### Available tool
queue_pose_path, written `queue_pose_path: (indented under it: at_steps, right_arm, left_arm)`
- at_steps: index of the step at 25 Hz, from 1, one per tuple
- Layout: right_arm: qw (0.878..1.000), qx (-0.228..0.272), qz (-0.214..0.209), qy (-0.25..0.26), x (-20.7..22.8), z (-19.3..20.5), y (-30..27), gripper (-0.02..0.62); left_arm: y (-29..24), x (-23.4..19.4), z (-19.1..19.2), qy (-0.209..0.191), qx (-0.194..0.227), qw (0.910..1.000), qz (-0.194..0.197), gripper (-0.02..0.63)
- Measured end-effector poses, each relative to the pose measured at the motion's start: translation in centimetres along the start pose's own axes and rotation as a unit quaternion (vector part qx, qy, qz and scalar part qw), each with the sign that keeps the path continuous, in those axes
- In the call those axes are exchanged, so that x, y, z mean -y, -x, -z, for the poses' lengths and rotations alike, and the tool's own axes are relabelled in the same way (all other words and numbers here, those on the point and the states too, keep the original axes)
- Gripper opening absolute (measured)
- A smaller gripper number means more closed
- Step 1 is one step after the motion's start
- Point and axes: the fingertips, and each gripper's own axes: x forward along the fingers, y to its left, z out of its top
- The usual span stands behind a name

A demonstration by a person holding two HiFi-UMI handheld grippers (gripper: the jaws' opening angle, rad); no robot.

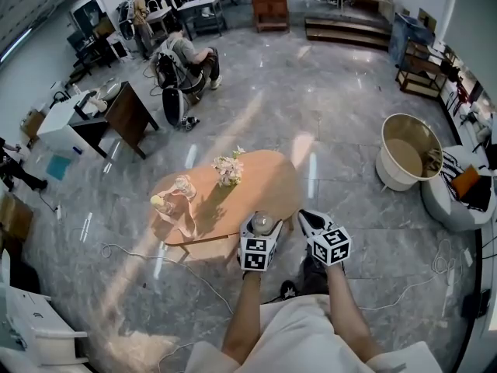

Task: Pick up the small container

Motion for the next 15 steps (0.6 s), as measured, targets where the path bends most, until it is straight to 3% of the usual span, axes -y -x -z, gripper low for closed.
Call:
queue_pose_path:
  at_steps: [15]
  right_arm:
    - [1.0,0.001,-0.024,-0.02,-1.5,-0.2,0.7,0.069]
  left_arm:
    - [1.6,-0.3,0.1,0.002,0.007,1.0,-0.003,0.333]
